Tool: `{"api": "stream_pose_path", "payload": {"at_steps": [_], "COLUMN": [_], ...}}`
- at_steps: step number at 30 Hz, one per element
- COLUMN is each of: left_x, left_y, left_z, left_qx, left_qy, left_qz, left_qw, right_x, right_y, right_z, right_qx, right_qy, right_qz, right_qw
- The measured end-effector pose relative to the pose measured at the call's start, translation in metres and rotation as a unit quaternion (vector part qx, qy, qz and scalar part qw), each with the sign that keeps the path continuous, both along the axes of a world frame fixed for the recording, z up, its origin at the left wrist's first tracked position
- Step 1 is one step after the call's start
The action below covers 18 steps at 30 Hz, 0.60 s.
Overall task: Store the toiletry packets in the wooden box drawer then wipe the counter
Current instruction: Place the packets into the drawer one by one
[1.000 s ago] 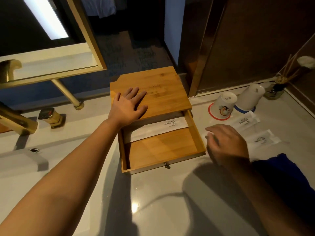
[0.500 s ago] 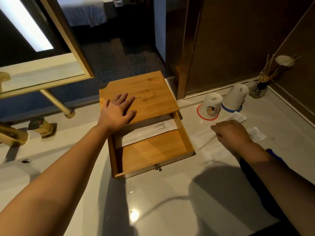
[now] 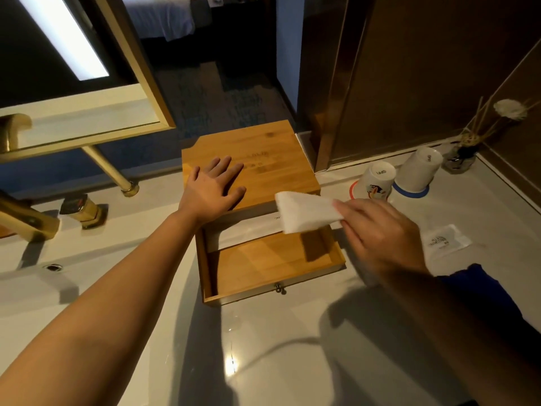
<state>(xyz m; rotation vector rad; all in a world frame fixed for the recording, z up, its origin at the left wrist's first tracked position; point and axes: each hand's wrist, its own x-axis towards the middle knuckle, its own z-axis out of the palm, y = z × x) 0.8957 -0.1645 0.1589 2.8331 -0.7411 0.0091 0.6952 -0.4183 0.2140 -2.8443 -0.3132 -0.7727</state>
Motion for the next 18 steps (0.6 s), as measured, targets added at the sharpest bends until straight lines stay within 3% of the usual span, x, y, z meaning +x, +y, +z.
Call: {"api": "stream_pose_path", "payload": {"at_steps": [3,6,14,18], "left_x": [-0.001,-0.002,-0.001,-0.001], "left_y": [0.001,0.000,0.000,0.000], "left_z": [0.001,0.001,0.000,0.000], "left_qx": [-0.001,0.006,0.000,-0.001], "left_qy": [-0.002,0.004,0.004,0.006], "left_qz": [-0.001,0.002,0.000,0.002], "left_qw": [1.000,1.000,1.000,1.000], "right_x": [0.004,0.013,0.036,0.042], "right_y": [0.054,0.092,0.105,0.109], "right_z": [0.008,-0.008,-0.034,-0.032], "right_qx": [-0.006,-0.038,-0.123,-0.104], "right_qy": [-0.001,0.058,0.269,0.337], "right_qz": [0.072,0.107,0.035,0.050], "right_qw": [0.997,0.992,0.955,0.934]}}
